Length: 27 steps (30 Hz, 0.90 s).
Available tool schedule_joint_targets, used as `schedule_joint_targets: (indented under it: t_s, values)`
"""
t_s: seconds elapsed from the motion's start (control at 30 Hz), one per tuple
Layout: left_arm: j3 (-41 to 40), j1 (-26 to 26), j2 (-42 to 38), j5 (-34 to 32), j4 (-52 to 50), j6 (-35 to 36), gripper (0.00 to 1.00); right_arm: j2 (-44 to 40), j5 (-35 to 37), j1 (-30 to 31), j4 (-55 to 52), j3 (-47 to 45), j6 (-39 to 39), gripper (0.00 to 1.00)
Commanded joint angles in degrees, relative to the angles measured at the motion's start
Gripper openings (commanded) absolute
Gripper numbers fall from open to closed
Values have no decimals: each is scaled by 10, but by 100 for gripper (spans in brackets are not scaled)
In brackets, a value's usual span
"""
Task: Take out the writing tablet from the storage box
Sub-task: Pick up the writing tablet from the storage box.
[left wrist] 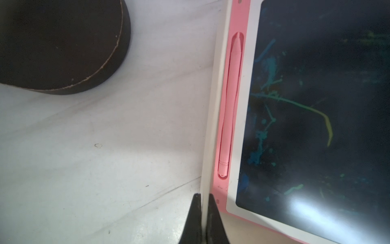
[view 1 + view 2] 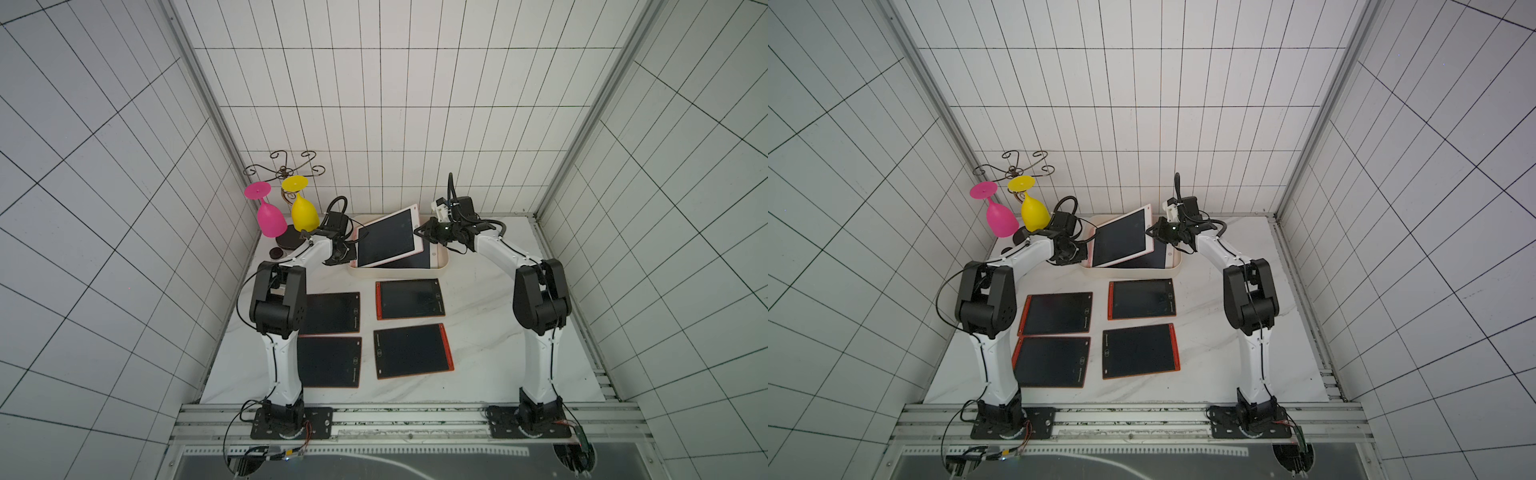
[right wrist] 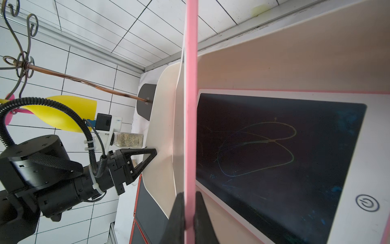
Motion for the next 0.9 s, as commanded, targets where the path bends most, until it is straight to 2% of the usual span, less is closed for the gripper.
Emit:
schedule_joint_targets:
  t_s: [0.0,0.07,0.47,0.87]
  values:
    - [-4,4,-28,12,18,-19,0,-23,-9,-3,-3,-25,-8,3]
    - [-7,4,-28,5,18,-24,0,-24,-14,-4,-2,-27,-3,0]
    - [-12,4,-28,-13,17,-43,0,-48,-56,-25,82,-62,76,0]
    - [-11,12,-33,-9,20,-43,0,-105,-56,-53,83,-66,87,0]
